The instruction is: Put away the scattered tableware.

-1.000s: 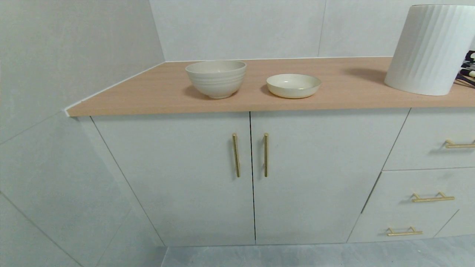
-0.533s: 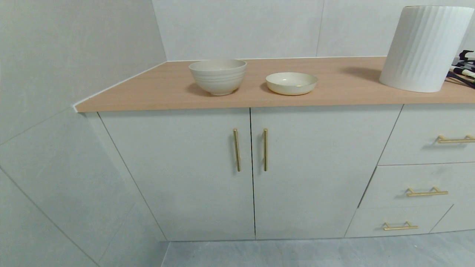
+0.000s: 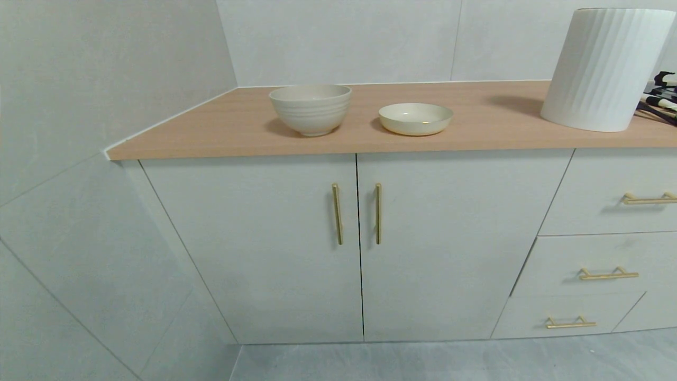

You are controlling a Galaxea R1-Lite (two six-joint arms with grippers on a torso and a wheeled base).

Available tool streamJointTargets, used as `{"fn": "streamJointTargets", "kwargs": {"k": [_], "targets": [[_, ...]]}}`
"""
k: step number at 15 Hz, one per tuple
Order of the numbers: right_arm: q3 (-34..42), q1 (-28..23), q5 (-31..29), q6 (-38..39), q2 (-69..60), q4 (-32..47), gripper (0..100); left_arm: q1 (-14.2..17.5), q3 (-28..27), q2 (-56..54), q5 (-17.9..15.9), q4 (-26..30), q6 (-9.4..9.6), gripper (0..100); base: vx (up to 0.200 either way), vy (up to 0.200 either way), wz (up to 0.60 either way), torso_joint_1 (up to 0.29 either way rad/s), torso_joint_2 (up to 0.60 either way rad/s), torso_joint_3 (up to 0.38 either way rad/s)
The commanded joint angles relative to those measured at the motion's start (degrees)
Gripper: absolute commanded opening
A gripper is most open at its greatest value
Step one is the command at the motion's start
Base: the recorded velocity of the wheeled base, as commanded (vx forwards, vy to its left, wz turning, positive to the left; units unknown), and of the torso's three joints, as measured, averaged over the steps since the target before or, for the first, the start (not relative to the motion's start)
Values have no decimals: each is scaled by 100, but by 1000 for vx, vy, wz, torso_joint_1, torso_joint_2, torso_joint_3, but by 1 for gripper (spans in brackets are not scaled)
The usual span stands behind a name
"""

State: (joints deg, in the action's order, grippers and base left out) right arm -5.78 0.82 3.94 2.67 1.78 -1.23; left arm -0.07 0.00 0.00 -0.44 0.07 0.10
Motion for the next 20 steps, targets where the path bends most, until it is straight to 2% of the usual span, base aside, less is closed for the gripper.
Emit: {"fn": "streamJointTargets", "kwargs": {"k": [1,5,6,8,9,10,11,12,14,16,20], "targets": [[-354,200,503,111,815,-26,100,-1,0,9,0,1,-1,100,0,0,0,0,0,0],[-741,244,1496,102,2283,-53,100,-1,0,9,0,1,-1,100,0,0,0,0,0,0],[-828,261,1549,93,2468,-53,100,-1,0,9,0,1,-1,100,0,0,0,0,0,0],[-1426,762,1628,85,3768,-61,100,-1,0,9,0,1,-1,100,0,0,0,0,0,0],[-1452,788,1628,85,3795,-61,100,-1,0,9,0,1,-1,100,0,0,0,0,0,0],[-1760,1325,1601,93,4779,-264,100,-1,0,9,0,1,8,100,0,0,0,0,0,0],[-1822,1544,1601,93,5183,-580,100,-1,0,9,0,1,8,100,0,0,0,0,0,0],[-1839,1843,1601,102,5860,-1274,100,-1,0,9,0,1,-1,100,0,0,0,0,0,0],[-1909,2045,1601,129,6792,-2241,100,-1,0,9,0,1,8,100,0,0,0,0,0,0],[-2120,2186,1601,225,7618,-2883,100,-1,0,9,0,1,8,100,0,0,0,0,0,0],[-3087,2502,1601,287,8840,-3094,100,-1,0,9,0,1,8,100,0,0,0,0,0,0]]}}
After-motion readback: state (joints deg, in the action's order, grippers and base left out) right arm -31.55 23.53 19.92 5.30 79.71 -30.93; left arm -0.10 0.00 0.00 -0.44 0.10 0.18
